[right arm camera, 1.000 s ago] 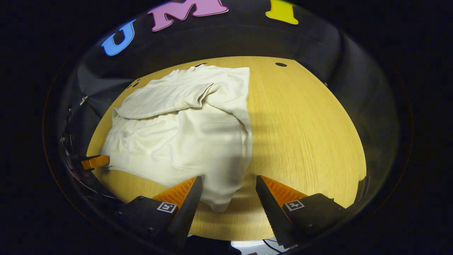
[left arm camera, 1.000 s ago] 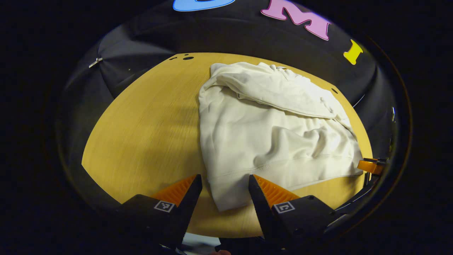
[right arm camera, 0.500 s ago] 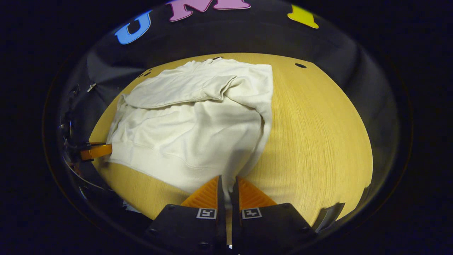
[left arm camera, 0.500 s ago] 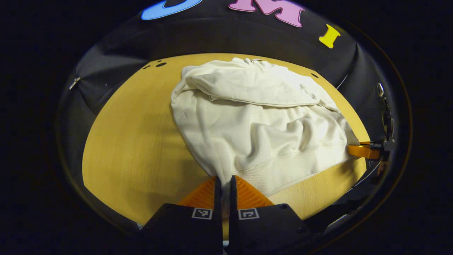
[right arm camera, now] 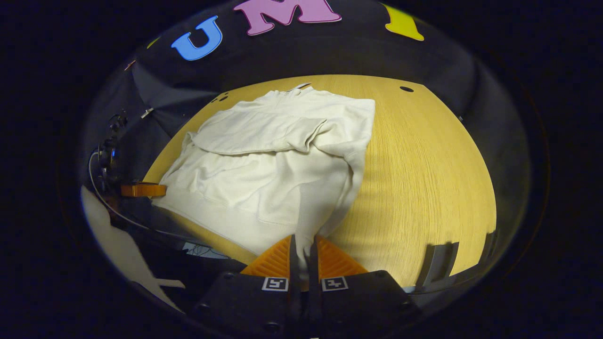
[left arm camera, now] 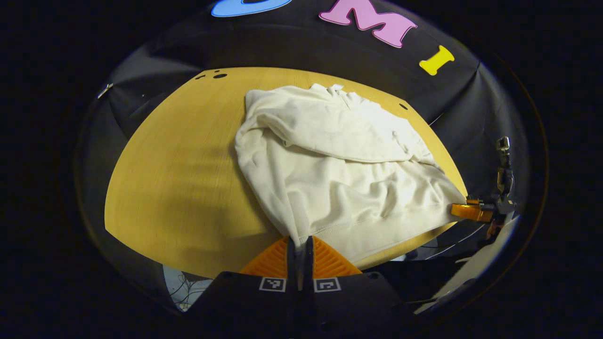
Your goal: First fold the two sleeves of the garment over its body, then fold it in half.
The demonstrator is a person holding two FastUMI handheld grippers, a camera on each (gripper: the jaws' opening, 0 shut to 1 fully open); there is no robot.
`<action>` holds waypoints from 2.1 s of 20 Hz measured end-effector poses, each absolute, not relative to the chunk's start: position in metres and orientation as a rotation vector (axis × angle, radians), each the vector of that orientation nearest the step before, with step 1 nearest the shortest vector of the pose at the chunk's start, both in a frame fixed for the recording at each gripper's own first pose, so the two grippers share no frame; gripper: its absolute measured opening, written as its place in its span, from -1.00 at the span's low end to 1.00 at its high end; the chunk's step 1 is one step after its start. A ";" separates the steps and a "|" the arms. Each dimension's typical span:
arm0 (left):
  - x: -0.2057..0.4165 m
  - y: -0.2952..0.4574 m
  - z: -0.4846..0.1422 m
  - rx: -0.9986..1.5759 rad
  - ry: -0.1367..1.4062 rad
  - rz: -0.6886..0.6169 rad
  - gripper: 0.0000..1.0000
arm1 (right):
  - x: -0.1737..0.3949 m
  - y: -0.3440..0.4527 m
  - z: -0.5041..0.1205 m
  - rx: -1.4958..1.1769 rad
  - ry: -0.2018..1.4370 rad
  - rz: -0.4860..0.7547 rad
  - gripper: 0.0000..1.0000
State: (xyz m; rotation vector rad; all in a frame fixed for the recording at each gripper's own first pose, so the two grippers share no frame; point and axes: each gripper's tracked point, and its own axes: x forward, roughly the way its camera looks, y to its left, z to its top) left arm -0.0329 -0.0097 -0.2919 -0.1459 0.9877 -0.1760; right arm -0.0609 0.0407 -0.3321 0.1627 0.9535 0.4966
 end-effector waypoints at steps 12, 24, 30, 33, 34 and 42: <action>0.064 0.002 -0.187 -0.256 0.765 -0.128 -0.88 | 0.034 0.046 -0.223 0.418 0.653 0.394 -0.79; 0.162 0.002 -0.156 -0.278 0.663 -0.107 -0.88 | 0.130 0.053 -0.198 0.458 0.551 0.314 -0.80; 0.209 0.004 -0.167 -0.289 0.665 -0.089 -0.89 | 0.173 0.050 -0.219 0.454 0.554 0.250 -0.80; 0.229 0.008 -0.177 -0.307 0.668 -0.078 -0.89 | 0.192 0.049 -0.232 0.433 0.565 0.233 -0.80; 0.235 0.008 -0.181 -0.313 0.670 -0.076 -0.88 | 0.197 0.049 -0.237 0.429 0.573 0.227 -0.80; 0.290 0.005 -0.224 -0.206 0.709 -0.078 -0.89 | 0.240 0.056 -0.290 0.371 0.652 0.174 -0.80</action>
